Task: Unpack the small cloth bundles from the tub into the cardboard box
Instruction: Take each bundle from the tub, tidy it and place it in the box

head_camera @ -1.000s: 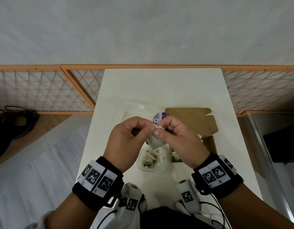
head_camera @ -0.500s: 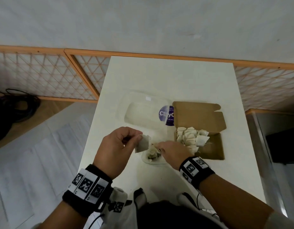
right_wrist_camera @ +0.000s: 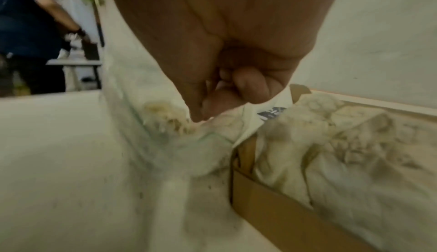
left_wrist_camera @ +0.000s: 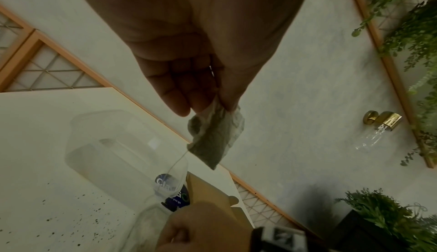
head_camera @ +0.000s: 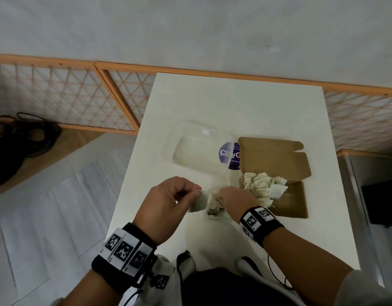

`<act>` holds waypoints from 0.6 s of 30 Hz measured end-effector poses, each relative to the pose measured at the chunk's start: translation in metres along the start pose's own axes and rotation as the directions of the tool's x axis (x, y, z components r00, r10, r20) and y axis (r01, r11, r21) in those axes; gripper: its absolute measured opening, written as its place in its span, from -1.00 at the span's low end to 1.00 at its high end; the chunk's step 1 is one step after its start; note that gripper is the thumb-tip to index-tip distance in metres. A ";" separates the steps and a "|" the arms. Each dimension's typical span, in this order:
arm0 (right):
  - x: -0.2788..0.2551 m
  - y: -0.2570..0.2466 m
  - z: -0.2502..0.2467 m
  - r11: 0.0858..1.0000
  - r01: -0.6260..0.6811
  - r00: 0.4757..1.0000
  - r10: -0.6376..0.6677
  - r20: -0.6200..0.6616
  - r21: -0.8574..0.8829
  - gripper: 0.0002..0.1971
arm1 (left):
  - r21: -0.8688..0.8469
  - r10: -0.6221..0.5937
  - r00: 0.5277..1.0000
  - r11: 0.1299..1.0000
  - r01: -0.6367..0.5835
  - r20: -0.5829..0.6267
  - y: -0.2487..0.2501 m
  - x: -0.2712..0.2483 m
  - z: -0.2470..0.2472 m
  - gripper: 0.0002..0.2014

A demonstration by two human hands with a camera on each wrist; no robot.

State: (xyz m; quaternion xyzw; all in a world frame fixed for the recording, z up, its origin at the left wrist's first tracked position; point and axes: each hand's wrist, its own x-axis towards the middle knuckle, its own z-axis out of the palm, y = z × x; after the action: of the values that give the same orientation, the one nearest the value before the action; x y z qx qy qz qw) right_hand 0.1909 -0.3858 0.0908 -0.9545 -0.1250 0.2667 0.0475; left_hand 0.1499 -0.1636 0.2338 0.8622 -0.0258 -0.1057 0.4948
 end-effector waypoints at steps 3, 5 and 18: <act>-0.015 0.008 -0.014 0.964 -0.061 0.993 0.085 -0.081 0.257 -0.79 | 0.002 0.008 1.000 1.000 -0.008 -0.003 0.000 0.004 -0.001 -0.85; -0.028 0.013 -0.028 0.909 -0.046 0.988 0.102 -0.113 0.415 -0.81 | 0.000 0.016 1.000 1.000 -0.016 -0.006 0.000 0.006 -0.001 -0.85; -0.089 0.016 -0.093 0.701 0.102 0.967 0.096 -0.235 0.706 -0.90 | 0.029 0.026 0.989 0.999 -0.031 0.144 0.003 0.013 0.011 -0.84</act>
State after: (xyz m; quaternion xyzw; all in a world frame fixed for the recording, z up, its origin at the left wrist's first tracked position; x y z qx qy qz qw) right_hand 0.1687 -0.4268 0.2123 -0.8872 -0.0065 0.1699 0.4289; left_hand 0.1603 -0.1766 0.2292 0.8594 -0.0753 -0.1601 0.4796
